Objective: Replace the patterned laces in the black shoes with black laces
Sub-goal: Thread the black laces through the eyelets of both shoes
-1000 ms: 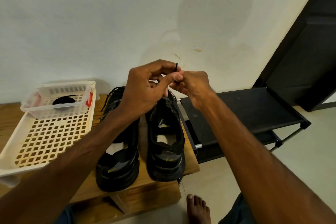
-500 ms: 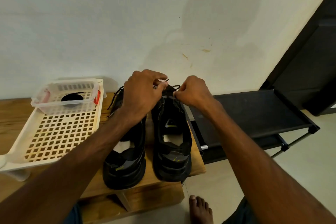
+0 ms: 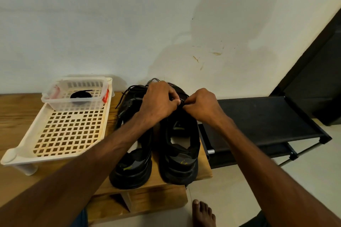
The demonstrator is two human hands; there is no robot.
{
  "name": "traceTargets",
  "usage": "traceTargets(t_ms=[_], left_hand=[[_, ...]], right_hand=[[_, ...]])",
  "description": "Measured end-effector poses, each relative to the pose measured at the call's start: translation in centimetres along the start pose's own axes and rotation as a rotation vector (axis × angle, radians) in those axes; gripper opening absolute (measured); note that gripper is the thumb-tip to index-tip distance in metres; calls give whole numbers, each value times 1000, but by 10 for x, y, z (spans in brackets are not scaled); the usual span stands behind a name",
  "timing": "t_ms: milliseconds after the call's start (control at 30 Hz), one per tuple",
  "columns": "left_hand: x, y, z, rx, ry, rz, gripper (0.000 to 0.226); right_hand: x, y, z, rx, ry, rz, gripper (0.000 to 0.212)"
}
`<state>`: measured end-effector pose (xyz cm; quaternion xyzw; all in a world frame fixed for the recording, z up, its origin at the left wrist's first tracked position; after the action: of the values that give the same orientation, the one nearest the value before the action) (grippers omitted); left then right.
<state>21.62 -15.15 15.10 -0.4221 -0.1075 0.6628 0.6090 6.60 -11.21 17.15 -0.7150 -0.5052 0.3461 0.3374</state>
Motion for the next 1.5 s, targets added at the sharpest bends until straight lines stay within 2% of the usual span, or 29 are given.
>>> traceTargets(t_ms=[267, 567, 900, 1200, 1500], left_hand=[[-4, 7, -1, -85, -14, 12, 2], [-8, 13, 0, -120, -28, -28, 3], [1, 2, 15, -282, -122, -60, 7], [-2, 11, 14, -207, -212, -50, 6], [-3, 10, 13, -169, -297, -132, 11]], right_hand=[[2, -4, 8, -111, -14, -25, 24], [2, -4, 14, -294, 132, -37, 24], [5, -5, 8, -269, 121, -27, 25], [4, -5, 8, -283, 135, -43, 23], [-1, -1, 12, -335, 175, -76, 19]])
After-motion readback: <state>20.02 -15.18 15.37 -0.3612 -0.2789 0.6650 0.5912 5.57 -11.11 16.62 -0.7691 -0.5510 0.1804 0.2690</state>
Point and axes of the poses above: each hand's wrist, its own x-axis away from the middle knuckle, its own y-axis out of the palm, z = x × y, the point moved 2 cm from there along -x, towards the middle knuckle, and after that the axes turned 12 degrees about z, right-handed, at the moved point
